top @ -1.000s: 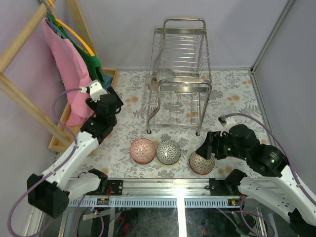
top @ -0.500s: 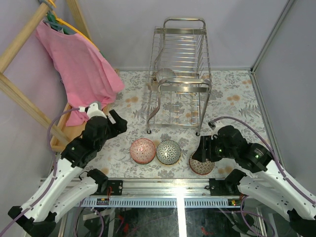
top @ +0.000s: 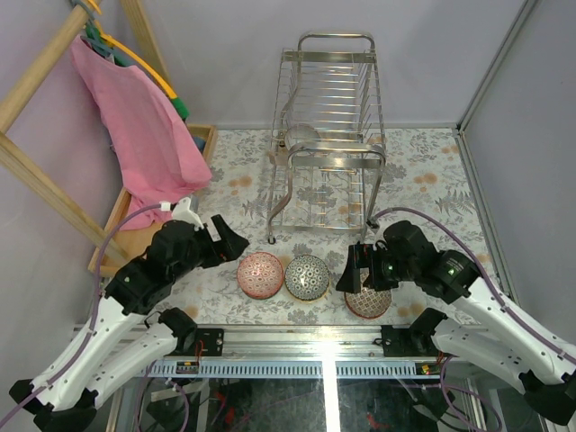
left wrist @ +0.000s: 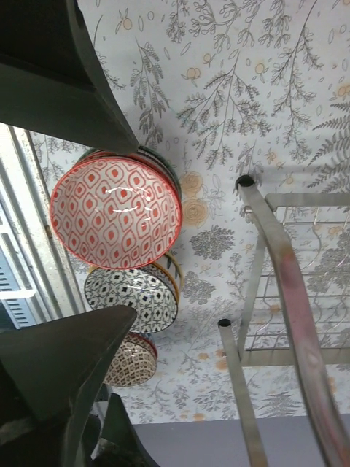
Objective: Load the bowls into the dish rack
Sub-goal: Pick up the bowl from the center of the board.
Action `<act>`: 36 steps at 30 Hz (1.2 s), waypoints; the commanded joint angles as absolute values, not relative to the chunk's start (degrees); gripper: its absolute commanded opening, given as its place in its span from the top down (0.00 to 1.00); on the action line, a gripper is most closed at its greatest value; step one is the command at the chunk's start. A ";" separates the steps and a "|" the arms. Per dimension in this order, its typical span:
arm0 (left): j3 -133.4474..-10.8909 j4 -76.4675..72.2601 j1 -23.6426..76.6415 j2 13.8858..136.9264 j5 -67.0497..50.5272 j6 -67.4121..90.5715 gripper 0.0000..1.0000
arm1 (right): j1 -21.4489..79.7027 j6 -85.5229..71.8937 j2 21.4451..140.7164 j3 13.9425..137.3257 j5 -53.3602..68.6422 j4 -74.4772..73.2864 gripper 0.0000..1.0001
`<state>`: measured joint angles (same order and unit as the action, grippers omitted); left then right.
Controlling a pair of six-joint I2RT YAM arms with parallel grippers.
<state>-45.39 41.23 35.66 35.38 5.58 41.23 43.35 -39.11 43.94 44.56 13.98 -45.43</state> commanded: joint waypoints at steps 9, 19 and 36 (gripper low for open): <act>-43.88 42.81 36.22 33.36 -3.87 41.42 0.14 | 43.64 -38.97 40.51 39.55 19.09 -21.93 0.01; -44.90 42.98 39.88 37.74 -1.02 39.48 0.21 | 43.77 -30.59 56.59 42.54 10.64 -24.95 0.38; -43.84 41.72 55.04 41.93 12.54 46.91 0.24 | 46.79 -30.56 61.07 41.89 4.03 -17.79 0.38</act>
<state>-44.10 43.99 52.12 41.95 7.05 43.72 44.47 -31.42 59.40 40.53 5.61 -22.28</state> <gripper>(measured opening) 0.762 0.619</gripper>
